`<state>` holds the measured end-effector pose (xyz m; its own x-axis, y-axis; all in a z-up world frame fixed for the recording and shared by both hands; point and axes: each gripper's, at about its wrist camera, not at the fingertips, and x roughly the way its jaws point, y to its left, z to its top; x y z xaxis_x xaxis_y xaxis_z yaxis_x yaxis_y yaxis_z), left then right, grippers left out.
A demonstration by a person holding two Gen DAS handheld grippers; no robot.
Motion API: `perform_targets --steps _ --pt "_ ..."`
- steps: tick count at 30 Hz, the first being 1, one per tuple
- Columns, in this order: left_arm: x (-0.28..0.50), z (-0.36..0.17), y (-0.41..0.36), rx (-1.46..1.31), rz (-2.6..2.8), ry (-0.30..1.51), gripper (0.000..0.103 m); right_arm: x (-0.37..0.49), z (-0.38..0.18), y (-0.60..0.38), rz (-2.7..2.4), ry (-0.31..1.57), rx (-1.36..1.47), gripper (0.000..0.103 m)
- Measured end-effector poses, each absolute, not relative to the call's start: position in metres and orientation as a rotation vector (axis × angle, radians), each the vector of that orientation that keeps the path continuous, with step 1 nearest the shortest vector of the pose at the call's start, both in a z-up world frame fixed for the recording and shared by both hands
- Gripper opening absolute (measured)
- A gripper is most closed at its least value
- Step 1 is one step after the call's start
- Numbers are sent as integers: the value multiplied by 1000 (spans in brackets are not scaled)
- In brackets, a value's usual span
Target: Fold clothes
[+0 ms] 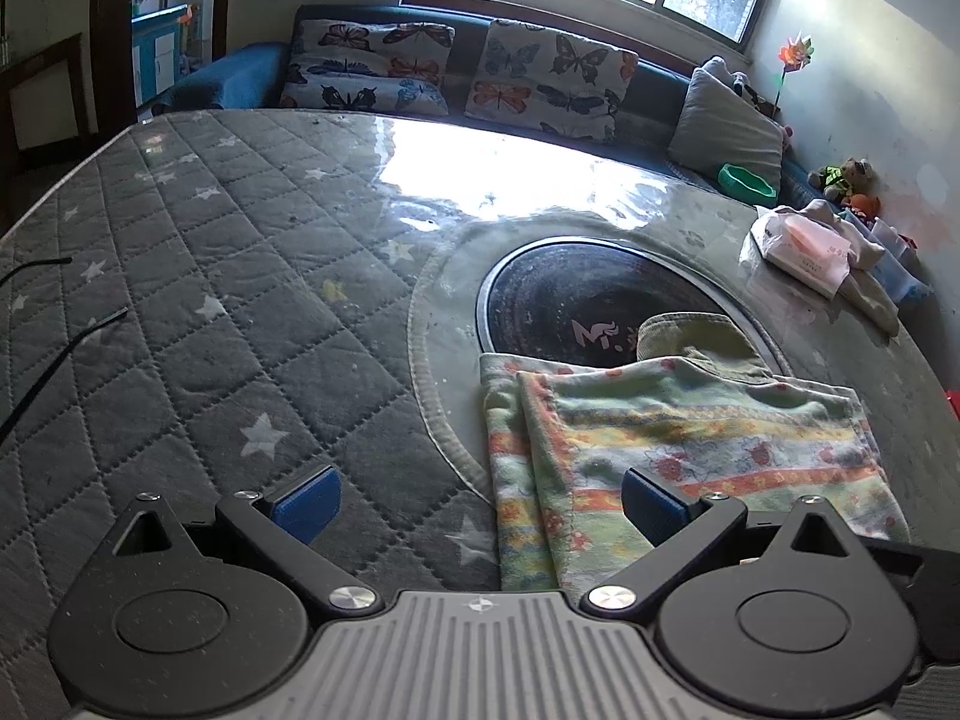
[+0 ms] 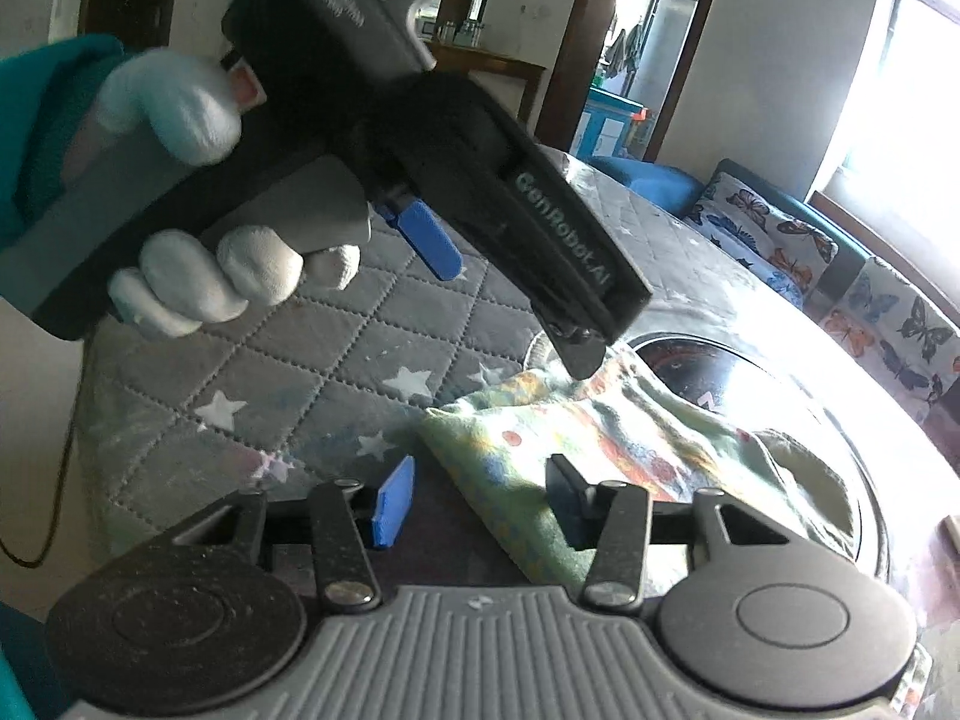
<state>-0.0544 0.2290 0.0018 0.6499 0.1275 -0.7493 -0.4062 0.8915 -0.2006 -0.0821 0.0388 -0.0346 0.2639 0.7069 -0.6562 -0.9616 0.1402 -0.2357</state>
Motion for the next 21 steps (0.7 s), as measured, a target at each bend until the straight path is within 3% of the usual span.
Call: perform_targets --steps 7,19,21 --pt "-54 0 231 -423 305 815 101 -75 -34 41 1256 449 -657 16" --pt "-47 -9 248 -747 246 839 101 -36 3 11 1258 546 -377 11" --pt "-43 -12 248 -793 228 849 96 -32 6 4 1257 548 -351 10"
